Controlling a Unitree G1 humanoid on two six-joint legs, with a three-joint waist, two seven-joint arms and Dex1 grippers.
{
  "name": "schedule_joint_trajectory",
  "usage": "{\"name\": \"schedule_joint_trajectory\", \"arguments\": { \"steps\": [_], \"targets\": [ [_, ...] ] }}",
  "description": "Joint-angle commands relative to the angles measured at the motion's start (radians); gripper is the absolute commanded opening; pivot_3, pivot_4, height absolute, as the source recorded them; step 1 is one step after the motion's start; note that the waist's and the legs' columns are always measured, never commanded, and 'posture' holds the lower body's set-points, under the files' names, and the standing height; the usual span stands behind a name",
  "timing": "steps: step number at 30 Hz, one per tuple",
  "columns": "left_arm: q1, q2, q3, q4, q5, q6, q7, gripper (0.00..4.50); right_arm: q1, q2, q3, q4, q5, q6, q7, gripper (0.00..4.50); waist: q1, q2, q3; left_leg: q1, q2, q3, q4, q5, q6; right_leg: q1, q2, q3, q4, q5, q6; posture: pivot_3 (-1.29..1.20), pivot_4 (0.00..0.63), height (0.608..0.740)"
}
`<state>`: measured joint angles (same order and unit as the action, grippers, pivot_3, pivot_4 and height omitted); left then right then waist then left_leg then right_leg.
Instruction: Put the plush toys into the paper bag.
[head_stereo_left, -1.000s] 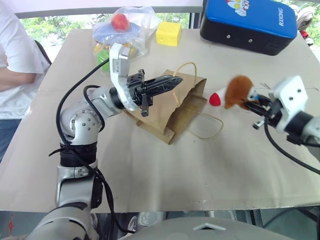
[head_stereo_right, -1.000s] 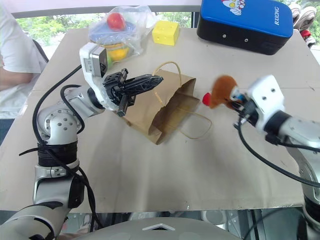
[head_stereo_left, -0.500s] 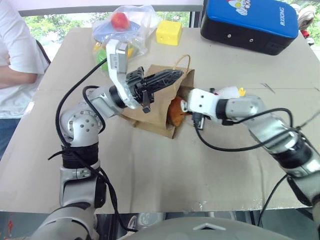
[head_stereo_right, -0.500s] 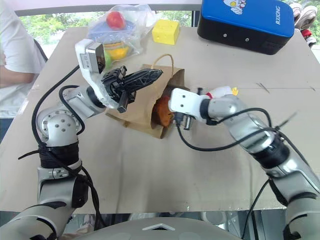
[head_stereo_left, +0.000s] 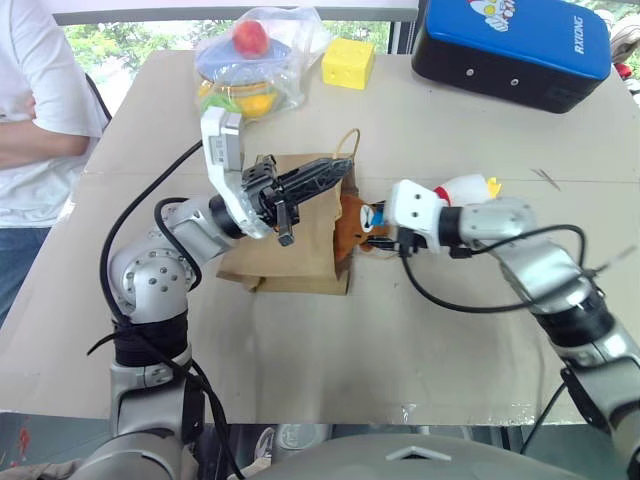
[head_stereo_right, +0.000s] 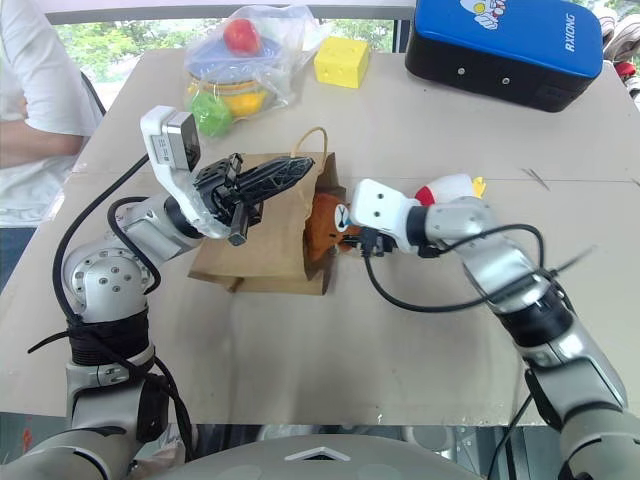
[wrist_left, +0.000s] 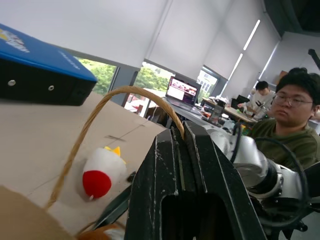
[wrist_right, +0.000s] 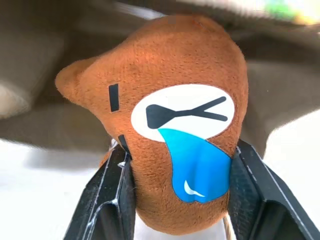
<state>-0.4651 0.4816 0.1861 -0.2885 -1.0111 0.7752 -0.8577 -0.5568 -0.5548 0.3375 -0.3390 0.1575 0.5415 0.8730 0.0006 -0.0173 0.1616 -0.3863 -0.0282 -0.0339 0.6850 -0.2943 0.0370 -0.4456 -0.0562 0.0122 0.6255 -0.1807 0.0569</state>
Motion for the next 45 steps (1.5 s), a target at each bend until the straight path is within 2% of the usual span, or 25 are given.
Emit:
{"name": "schedule_joint_trajectory", "arguments": {
  "steps": [1, 9, 13, 20, 26, 31, 37, 41, 45],
  "targets": [
    [-0.022, 0.008, -0.011, 0.016, 0.018, -0.044, -0.059, 0.00, 0.011, -0.009, -0.073, -0.093, 0.027, 0.073, -0.040, 2.10, -0.007, 0.000, 0.000, 0.001, 0.000, 0.001, 0.000, 0.000, 0.000, 0.000, 0.000, 0.001, 0.000, 0.000, 0.000, 0.00, 0.150, 0.740],
    [-0.105, -0.039, -0.085, 0.070, 0.025, -0.062, -0.157, 0.00, 0.009, 0.021, 0.049, -0.018, -0.085, 0.034, -0.083, 2.10, -0.013, 0.000, 0.000, 0.002, 0.000, 0.002, 0.000, 0.000, 0.000, 0.002, 0.001, 0.001, 0.000, 0.000, 0.000, 0.00, 0.150, 0.740],
    [-0.162, -0.082, -0.147, 0.102, 0.031, -0.059, -0.227, 0.00, -0.008, 0.029, 0.068, -0.011, -0.102, 0.014, -0.072, 2.10, -0.011, 0.000, 0.000, 0.002, 0.000, 0.002, 0.001, 0.000, 0.000, 0.002, 0.001, 0.001, 0.000, 0.000, 0.000, 0.00, 0.150, 0.740],
    [-0.278, -0.135, -0.215, 0.249, 0.100, -0.110, -0.377, 0.00, 0.028, 0.039, 0.007, -0.073, -0.027, 0.050, -0.060, 2.10, -0.016, 0.000, 0.000, 0.002, -0.001, 0.002, 0.000, 0.000, 0.000, 0.002, 0.002, 0.001, 0.000, 0.000, 0.000, 0.00, 0.150, 0.740],
    [-0.313, -0.137, -0.228, 0.321, 0.154, -0.147, -0.442, 0.00, 0.053, 0.126, -0.051, -0.014, 0.049, 0.100, -0.099, 2.10, -0.017, 0.000, 0.000, 0.002, 0.000, 0.002, 0.000, 0.000, 0.000, 0.002, 0.003, 0.002, 0.000, 0.000, 0.000, 0.00, 0.150, 0.740],
    [-0.278, -0.107, -0.204, 0.318, 0.200, -0.181, -0.434, 0.00, 0.103, 0.123, -0.044, -0.017, 0.011, 0.080, -0.144, 4.41, -0.013, 0.000, 0.000, 0.002, 0.000, 0.002, 0.000, 0.000, 0.000, 0.002, 0.002, 0.002, 0.000, 0.000, 0.000, 0.00, 0.150, 0.740],
    [-0.264, -0.068, -0.228, 0.342, 0.325, -0.344, -0.495, 0.00, 0.142, 0.120, -0.094, -0.101, 0.040, 0.146, -0.184, 4.47, -0.013, 0.000, 0.000, 0.002, 0.000, 0.002, 0.000, 0.000, 0.000, 0.002, 0.002, 0.002, 0.000, 0.000, 0.000, 0.00, 0.150, 0.740],
    [-0.324, -0.064, -0.225, 0.420, 0.378, -0.428, -0.535, 0.00, 0.152, 0.124, -0.105, -0.154, 0.036, 0.192, -0.231, 4.47, -0.012, 0.000, 0.000, 0.002, 0.000, 0.002, 0.000, 0.000, 0.000, 0.002, 0.002, 0.002, 0.000, 0.000, 0.000, 0.00, 0.150, 0.740],
    [-0.367, -0.036, -0.226, 0.475, 0.436, -0.492, -0.564, 0.00, 0.166, 0.100, -0.197, -0.290, 0.083, 0.307, -0.270, 4.47, -0.011, 0.000, 0.000, 0.001, 0.000, 0.001, 0.001, 0.000, 0.000, 0.001, 0.002, 0.001, 0.000, 0.000, 0.000, 0.00, 0.150, 0.740]
  ]
}}
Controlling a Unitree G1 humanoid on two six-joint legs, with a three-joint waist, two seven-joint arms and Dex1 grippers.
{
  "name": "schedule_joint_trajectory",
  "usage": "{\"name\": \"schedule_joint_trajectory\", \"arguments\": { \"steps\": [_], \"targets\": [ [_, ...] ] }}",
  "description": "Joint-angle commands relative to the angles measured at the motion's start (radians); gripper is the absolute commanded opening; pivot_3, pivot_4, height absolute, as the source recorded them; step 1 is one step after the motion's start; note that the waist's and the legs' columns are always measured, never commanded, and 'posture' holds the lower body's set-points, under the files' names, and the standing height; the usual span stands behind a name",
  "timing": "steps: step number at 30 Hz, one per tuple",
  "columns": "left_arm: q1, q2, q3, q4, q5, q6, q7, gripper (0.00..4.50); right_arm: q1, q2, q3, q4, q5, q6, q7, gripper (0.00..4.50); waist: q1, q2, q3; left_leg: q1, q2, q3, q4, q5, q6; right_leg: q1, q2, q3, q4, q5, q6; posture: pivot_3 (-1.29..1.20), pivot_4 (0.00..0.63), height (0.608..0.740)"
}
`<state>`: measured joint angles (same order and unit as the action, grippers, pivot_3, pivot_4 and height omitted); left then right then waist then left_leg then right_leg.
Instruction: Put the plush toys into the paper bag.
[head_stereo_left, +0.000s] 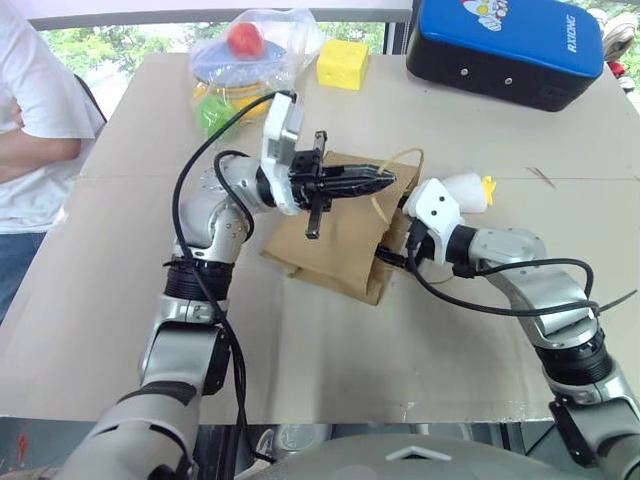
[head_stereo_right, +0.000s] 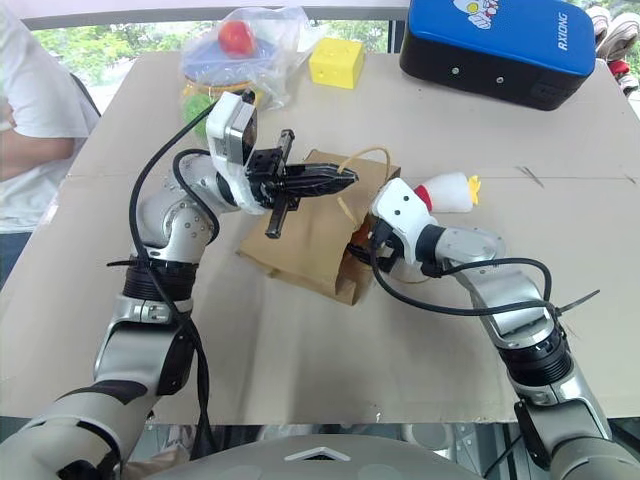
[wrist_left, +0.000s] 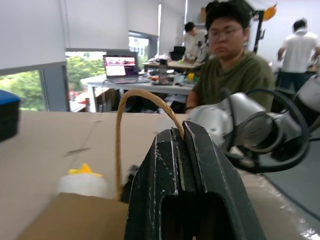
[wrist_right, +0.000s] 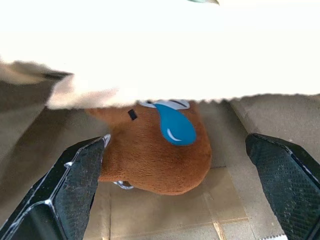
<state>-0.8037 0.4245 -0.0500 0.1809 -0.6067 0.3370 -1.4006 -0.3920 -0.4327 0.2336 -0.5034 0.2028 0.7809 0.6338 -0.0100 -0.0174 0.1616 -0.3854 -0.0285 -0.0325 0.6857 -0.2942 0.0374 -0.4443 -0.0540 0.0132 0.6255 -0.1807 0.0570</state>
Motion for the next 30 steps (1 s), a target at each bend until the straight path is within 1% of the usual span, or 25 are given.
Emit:
{"name": "schedule_joint_trajectory", "arguments": {
  "steps": [1, 6, 10, 13, 18, 19, 22, 25, 28, 30],
  "targets": [
    [-0.028, 0.026, 0.013, 0.006, 0.039, -0.058, -0.018, 0.00, 0.009, -0.039, -0.116, -0.159, 0.045, 0.094, -0.037, 4.47, 0.000, 0.000, 0.000, 0.000, 0.000, 0.000, 0.000, 0.000, 0.000, 0.000, 0.000, 0.000, 0.000, 0.000, 0.000, 0.00, 0.150, 0.740],
    [-0.018, 0.037, 0.038, -0.016, 0.044, -0.063, 0.021, 0.00, 0.039, -0.129, -0.234, -0.297, 0.112, 0.227, -0.034, 4.47, 0.000, 0.000, 0.000, 0.000, 0.000, 0.000, 0.000, -0.002, 0.003, 0.000, 0.000, 0.000, 0.000, 0.000, 0.000, 0.00, 0.150, 0.740],
    [-0.010, 0.046, 0.049, -0.037, 0.042, -0.062, 0.037, 0.00, 0.011, -0.177, -0.336, -0.286, 0.162, 0.271, -0.032, 4.47, -0.004, 0.000, 0.000, 0.000, 0.000, 0.000, 0.000, -0.002, 0.004, 0.000, 0.000, 0.000, 0.000, 0.000, 0.000, 0.00, 0.150, 0.740],
    [0.013, 0.043, 0.058, -0.080, 0.026, -0.037, 0.071, 0.00, -0.013, -0.281, -0.287, -0.045, 0.046, 0.105, -0.016, 4.47, -0.004, 0.000, 0.000, 0.001, 0.001, 0.001, 0.001, -0.002, 0.004, 0.000, 0.000, 0.001, 0.000, 0.000, 0.000, 0.00, 0.150, 0.740],
    [0.072, 0.066, 0.071, -0.187, -0.015, 0.043, 0.103, 0.00, -0.194, -0.303, -0.119, 0.465, -0.093, -0.226, 0.076, 4.47, -0.011, 0.000, 0.000, 0.003, 0.001, 0.004, 0.000, -0.002, 0.003, 0.001, 0.001, 0.003, 0.000, 0.000, 0.000, 0.00, 0.150, 0.740],
    [0.079, 0.074, 0.075, -0.198, -0.021, 0.055, 0.104, 0.00, -0.225, -0.300, -0.098, 0.534, -0.113, -0.268, 0.091, 4.47, -0.011, 0.000, 0.000, 0.002, 0.002, 0.004, 0.000, -0.002, 0.003, 0.001, 0.001, 0.003, 0.000, 0.000, 0.000, 0.00, 0.150, 0.740],
    [0.101, 0.109, 0.087, -0.239, -0.029, 0.084, 0.112, 0.00, -0.319, -0.288, -0.026, 0.724, -0.160, -0.344, 0.165, 4.47, -0.011, 0.000, 0.001, 0.002, 0.003, 0.004, -0.001, -0.001, 0.001, 0.000, 0.002, 0.003, 0.000, 0.000, 0.000, 0.00, 0.150, 0.740],
    [0.119, 0.130, 0.104, -0.267, -0.037, 0.100, 0.138, 0.00, -0.399, -0.237, 0.008, 0.868, -0.186, -0.305, 0.174, 4.47, -0.014, 0.000, 0.001, 0.002, 0.004, 0.005, -0.001, -0.001, 0.002, 0.000, 0.002, 0.004, 0.000, 0.000, 0.000, 0.00, 0.150, 0.740],
    [0.142, 0.142, 0.128, -0.296, -0.045, 0.108, 0.178, 0.00, -0.410, -0.204, 0.022, 0.908, -0.192, -0.269, 0.202, 3.69, -0.010, 0.000, 0.000, 0.002, 0.004, 0.005, 0.000, -0.001, 0.001, 0.000, 0.001, 0.004, 0.000, 0.000, 0.000, 0.00, 0.150, 0.740],
    [0.154, 0.145, 0.138, -0.307, -0.055, 0.116, 0.199, 0.00, -0.397, -0.193, 0.006, 0.888, -0.181, -0.246, 0.207, 2.66, -0.006, 0.000, 0.000, 0.002, 0.004, 0.004, -0.001, -0.001, 0.001, 0.000, 0.001, 0.003, 0.000, 0.000, 0.000, 0.00, 0.150, 0.740]
  ]
}}
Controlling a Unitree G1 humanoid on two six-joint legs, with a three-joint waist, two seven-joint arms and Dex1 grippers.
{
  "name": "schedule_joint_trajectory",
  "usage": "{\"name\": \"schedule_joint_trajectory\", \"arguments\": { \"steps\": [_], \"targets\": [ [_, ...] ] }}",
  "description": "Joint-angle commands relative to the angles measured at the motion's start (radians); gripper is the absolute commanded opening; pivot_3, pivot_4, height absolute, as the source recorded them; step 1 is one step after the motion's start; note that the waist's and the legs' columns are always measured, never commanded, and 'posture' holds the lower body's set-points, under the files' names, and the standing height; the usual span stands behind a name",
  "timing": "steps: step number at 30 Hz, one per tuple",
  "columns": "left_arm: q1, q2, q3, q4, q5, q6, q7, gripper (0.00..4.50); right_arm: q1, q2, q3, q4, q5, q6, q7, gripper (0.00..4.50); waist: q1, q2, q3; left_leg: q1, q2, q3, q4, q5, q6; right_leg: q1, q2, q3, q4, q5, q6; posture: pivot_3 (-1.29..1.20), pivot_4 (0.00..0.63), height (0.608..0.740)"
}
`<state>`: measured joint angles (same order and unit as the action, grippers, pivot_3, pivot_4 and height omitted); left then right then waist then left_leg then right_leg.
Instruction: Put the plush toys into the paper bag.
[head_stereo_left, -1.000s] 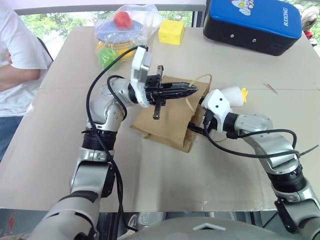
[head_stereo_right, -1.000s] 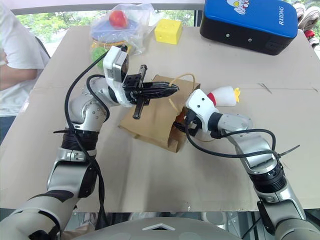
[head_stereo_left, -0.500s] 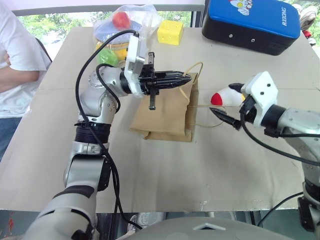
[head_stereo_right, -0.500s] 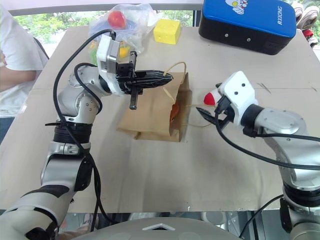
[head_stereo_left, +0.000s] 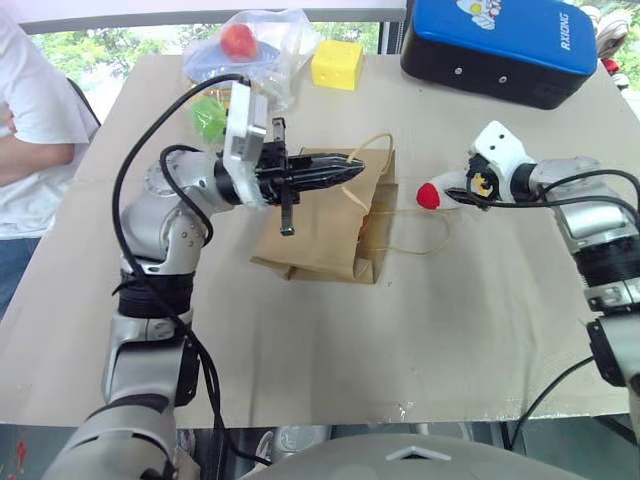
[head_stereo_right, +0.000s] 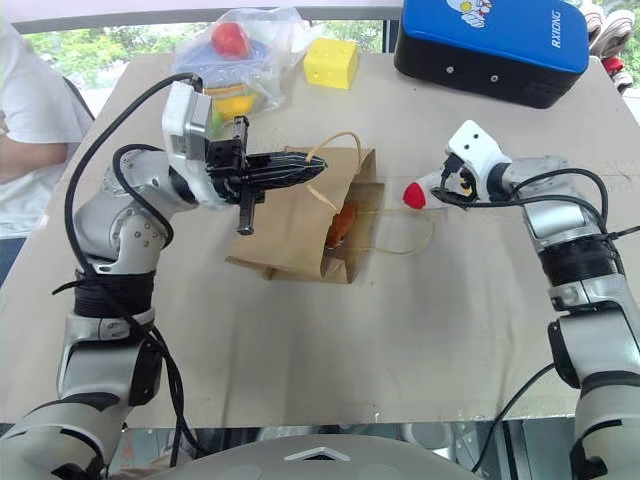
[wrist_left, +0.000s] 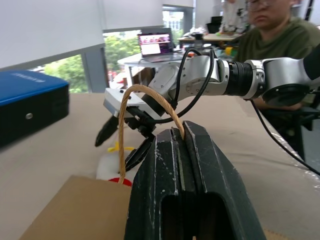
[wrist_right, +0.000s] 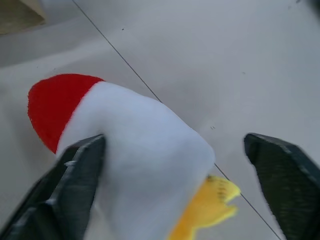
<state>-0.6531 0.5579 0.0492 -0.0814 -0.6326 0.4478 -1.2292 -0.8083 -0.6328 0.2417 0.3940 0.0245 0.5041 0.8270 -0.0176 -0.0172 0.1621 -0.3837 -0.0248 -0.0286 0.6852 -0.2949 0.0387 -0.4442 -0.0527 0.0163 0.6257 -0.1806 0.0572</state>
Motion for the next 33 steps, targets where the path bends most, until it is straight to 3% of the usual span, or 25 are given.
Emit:
{"name": "schedule_joint_trajectory", "arguments": {
  "steps": [1, 4, 6, 10, 18, 21, 26, 33],
  "targets": [
    [0.010, 0.013, 0.041, -0.052, -0.030, 0.005, 0.032, 0.00, 0.033, 0.006, -0.009, -0.029, 0.001, 0.040, 0.016, 2.19, 0.003, 0.000, 0.000, 0.000, 0.000, 0.000, 0.000, 0.000, 0.000, 0.000, 0.000, 0.000, 0.000, 0.000, 0.000, 0.00, 0.150, 0.740],
    [0.023, 0.015, 0.040, -0.060, -0.019, -0.008, 0.036, 0.00, 0.082, 0.004, -0.030, -0.098, 0.014, 0.108, 0.014, 0.57, 0.005, 0.000, 0.000, 0.000, -0.001, 0.000, 0.000, 0.000, 0.000, 0.000, -0.001, 0.000, 0.000, 0.000, 0.000, 0.00, 0.150, 0.740],
    [0.026, 0.014, 0.035, -0.058, -0.014, -0.018, 0.036, 0.00, 0.121, 0.002, -0.046, -0.151, 0.025, 0.150, 0.014, 0.03, 0.005, 0.000, -0.001, 0.000, -0.001, 0.000, 0.000, 0.000, 0.000, 0.000, -0.001, 0.000, 0.000, 0.000, 0.000, 0.00, 0.150, 0.740],
    [0.017, 0.002, 0.027, -0.036, -0.009, -0.031, 0.031, 0.00, 0.197, -0.007, -0.101, -0.269, 0.039, 0.196, -0.020, 0.03, 0.006, 0.000, -0.001, 0.000, -0.001, 0.000, 0.000, 0.000, 0.000, 0.000, -0.001, -0.001, 0.000, 0.000, 0.000, 0.00, 0.150, 0.740],
    [-0.002, -0.025, 0.005, 0.007, 0.001, -0.056, 0.013, 0.00, 0.362, 0.017, -0.454, -0.773, 0.274, 0.345, -0.111, 0.03, 0.010, 0.001, 0.000, -0.002, -0.001, -0.001, 0.000, 0.000, 0.000, -0.001, -0.001, -0.001, 0.000, 0.000, 0.000, 0.00, 0.150, 0.740],
    [-0.009, -0.033, -0.010, 0.017, 0.001, -0.061, -0.003, 0.00, 0.381, 0.004, -0.489, -0.891, 0.308, 0.401, -0.149, 0.03, 0.006, 0.000, 0.000, -0.001, -0.001, 0.000, 0.001, -0.001, 0.001, 0.000, -0.001, 0.000, 0.000, 0.000, 0.000, 0.00, 0.150, 0.740],
    [-0.043, -0.049, -0.013, 0.045, -0.007, -0.060, -0.002, 0.00, 0.347, -0.016, -0.414, -0.968, 0.336, 0.451, -0.177, 0.03, 0.003, 0.001, 0.000, 0.000, -0.001, 0.000, 0.001, -0.001, 0.002, 0.000, 0.000, 0.000, 0.001, 0.000, 0.000, 0.00, 0.150, 0.740],
    [-0.061, -0.059, -0.018, 0.058, 0.001, -0.075, -0.005, 0.00, 0.336, -0.035, -0.127, -0.923, 0.272, 0.315, -0.106, 0.03, 0.004, 0.001, 0.000, 0.000, -0.001, 0.000, 0.001, -0.001, 0.002, 0.000, 0.000, 0.000, 0.001, 0.000, 0.000, 0.00, 0.150, 0.740]
  ]
}}
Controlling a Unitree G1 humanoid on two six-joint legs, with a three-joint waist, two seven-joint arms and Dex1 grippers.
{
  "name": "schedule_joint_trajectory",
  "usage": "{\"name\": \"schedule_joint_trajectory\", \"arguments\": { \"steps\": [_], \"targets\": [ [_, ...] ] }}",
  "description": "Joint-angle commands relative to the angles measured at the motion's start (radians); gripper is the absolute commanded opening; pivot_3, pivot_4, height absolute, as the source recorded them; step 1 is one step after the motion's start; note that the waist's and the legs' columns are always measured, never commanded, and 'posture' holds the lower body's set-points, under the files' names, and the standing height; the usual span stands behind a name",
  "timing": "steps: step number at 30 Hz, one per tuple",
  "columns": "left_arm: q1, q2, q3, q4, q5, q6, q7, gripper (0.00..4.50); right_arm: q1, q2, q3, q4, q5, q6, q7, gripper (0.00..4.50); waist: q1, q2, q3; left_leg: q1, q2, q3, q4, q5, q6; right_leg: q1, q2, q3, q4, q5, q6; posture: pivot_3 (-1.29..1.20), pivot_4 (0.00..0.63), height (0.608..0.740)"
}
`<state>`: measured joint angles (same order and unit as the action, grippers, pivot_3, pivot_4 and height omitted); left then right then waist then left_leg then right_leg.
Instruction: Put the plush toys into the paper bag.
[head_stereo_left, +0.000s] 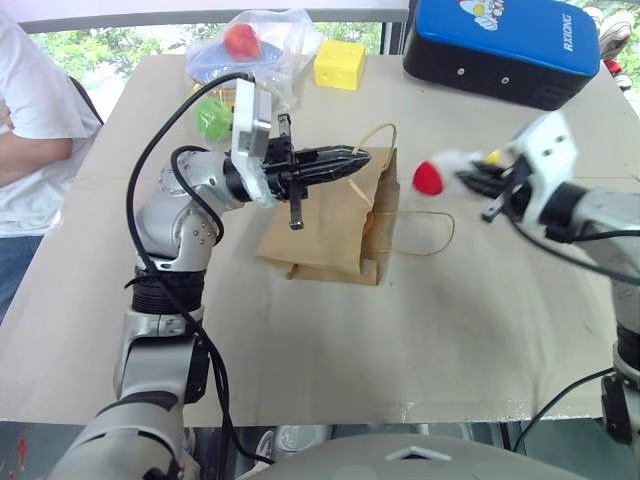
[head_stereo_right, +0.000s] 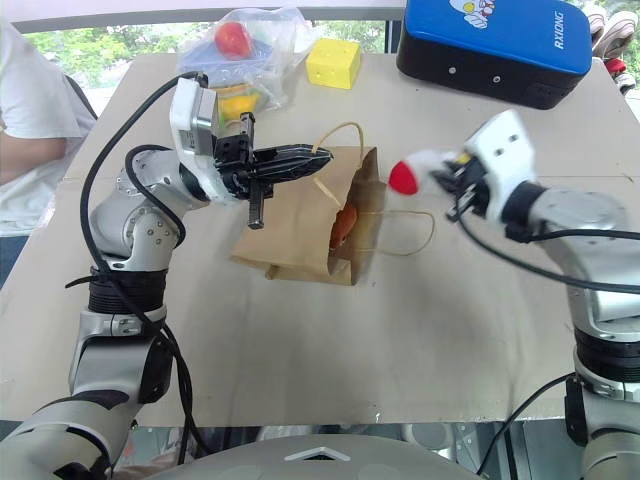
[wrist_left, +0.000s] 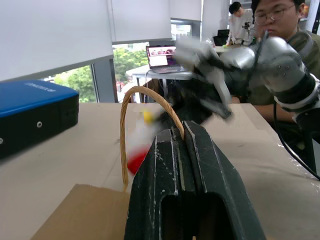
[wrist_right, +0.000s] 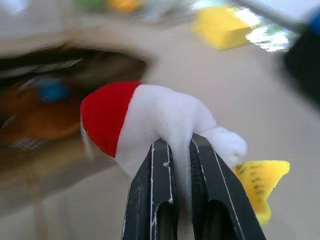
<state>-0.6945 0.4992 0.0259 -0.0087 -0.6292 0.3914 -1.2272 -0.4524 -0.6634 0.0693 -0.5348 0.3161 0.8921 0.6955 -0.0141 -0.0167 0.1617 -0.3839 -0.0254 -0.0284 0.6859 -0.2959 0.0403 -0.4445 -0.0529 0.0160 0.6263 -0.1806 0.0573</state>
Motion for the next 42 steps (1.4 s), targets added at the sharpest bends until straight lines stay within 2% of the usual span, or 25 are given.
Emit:
{"name": "schedule_joint_trajectory", "arguments": {
  "steps": [1, 5, 9, 12, 15, 18, 22, 26, 31, 35, 38, 42],
  "targets": [
    [-0.018, -0.002, 0.004, -0.016, -0.002, -0.018, -0.006, 0.00, -0.033, 0.012, 0.068, 0.021, -0.015, -0.099, 0.037, 0.03, 0.000, 0.000, 0.000, 0.000, 0.000, 0.000, 0.000, 0.000, 0.000, 0.000, 0.000, 0.000, 0.000, 0.000, 0.000, 0.00, 0.150, 0.740],
    [-0.014, -0.009, -0.004, -0.024, -0.001, -0.018, -0.002, 0.00, -0.074, 0.062, 0.156, 0.077, -0.004, -0.193, 0.105, 0.03, 0.000, 0.000, 0.000, 0.000, 0.000, 0.000, 0.001, 0.001, -0.001, 0.000, 0.000, 0.000, 0.000, 0.000, 0.000, 0.00, 0.150, 0.740],
    [0.006, -0.020, -0.015, -0.052, -0.005, -0.016, 0.001, 0.00, -0.136, 0.184, 0.299, 0.241, -0.035, -0.404, 0.222, 0.03, -0.005, -0.001, 0.000, 0.000, 0.000, -0.001, 0.001, 0.001, -0.002, 0.000, 0.000, -0.001, 0.000, 0.000, 0.000, 0.00, 0.150, 0.740],
    [0.024, -0.024, -0.016, -0.083, -0.021, 0.000, 0.011, 0.00, -0.176, 0.229, 0.364, 0.384, -0.106, -0.552, 0.274, 0.03, -0.005, -0.001, 0.000, 0.001, 0.000, 0.000, 0.000, 0.001, -0.002, 0.000, 0.001, 0.000, 0.000, 0.000, 0.000, 0.00, 0.150, 0.740],
    [0.045, -0.028, -0.016, -0.113, -0.031, 0.009, 0.024, 0.00, -0.204, 0.265, 0.387, 0.534, -0.136, -0.646, 0.320, 0.94, 0.000, -0.001, 0.000, 0.000, 0.000, -0.001, 0.001, 0.001, -0.002, 0.000, 0.001, 0.000, 0.000, 0.000, 0.000, 0.00, 0.150, 0.740],
    [0.062, -0.039, -0.014, -0.141, -0.040, 0.022, 0.047, 0.00, -0.206, 0.271, 0.390, 0.586, -0.167, -0.713, 0.339, 2.44, 0.001, -0.001, 0.000, 0.000, 0.000, -0.001, 0.001, 0.001, -0.002, 0.000, 0.000, 0.000, 0.000, 0.000, 0.000, 0.00, 0.150, 0.740],
    [0.093, -0.035, -0.012, -0.167, -0.048, 0.027, 0.060, 0.00, -0.146, 0.228, 0.340, 0.487, -0.148, -0.659, 0.334, 4.26, 0.000, 0.000, 0.000, 0.000, 0.000, -0.001, 0.000, 0.001, -0.002, 0.000, 0.000, -0.001, 0.000, 0.000, 0.000, 0.00, 0.150, 0.740],
    [0.113, -0.026, -0.004, -0.177, -0.049, 0.027, 0.074, 0.00, -0.071, 0.171, 0.232, 0.329, -0.121, -0.509, 0.246, 4.26, 0.002, 0.000, 0.000, 0.000, 0.000, -0.001, 0.000, 0.001, -0.002, 0.000, -0.001, -0.001, 0.000, 0.000, 0.000, 0.00, 0.150, 0.740],
    [0.132, -0.020, -0.001, -0.178, -0.047, 0.016, 0.081, 0.00, 0.017, 0.066, 0.091, 0.041, -0.056, -0.195, 0.156, 4.26, 0.004, -0.001, 0.000, 0.000, 0.000, -0.001, 0.000, 0.001, -0.002, 0.000, -0.001, 0.000, 0.000, 0.000, 0.000, 0.00, 0.150, 0.740],
    [0.137, -0.026, -0.004, -0.174, -0.045, 0.007, 0.086, 0.00, 0.062, 0.068, -0.064, -0.166, 0.078, 0.132, 0.050, 4.26, 0.002, 0.000, 0.000, 0.000, 0.000, -0.001, 0.000, 0.001, -0.002, 0.000, -0.001, 0.000, 0.000, 0.000, 0.000, 0.00, 0.150, 0.740],
    [0.134, -0.032, -0.007, -0.161, -0.042, -0.003, 0.084, 0.00, 0.195, 0.054, -0.186, -0.281, 0.119, 0.326, -0.010, 4.26, 0.012, -0.001, -0.001, 0.000, 0.000, -0.001, 0.000, 0.000, 0.000, 0.000, -0.001, -0.001, 0.000, 0.000, 0.000, 0.00, 0.150, 0.740],
    [0.133, -0.035, -0.012, -0.154, -0.042, -0.010, 0.080, 0.00, 0.314, 0.056, -0.229, -0.307, 0.137, 0.435, -0.072, 4.26, 0.025, -0.001, -0.001, -0.001, -0.001, -0.002, 0.000, 0.000, 0.000, 0.001, -0.002, -0.001, -0.001, 0.000, 0.000, 0.00, 0.150, 0.740]
  ]
}}
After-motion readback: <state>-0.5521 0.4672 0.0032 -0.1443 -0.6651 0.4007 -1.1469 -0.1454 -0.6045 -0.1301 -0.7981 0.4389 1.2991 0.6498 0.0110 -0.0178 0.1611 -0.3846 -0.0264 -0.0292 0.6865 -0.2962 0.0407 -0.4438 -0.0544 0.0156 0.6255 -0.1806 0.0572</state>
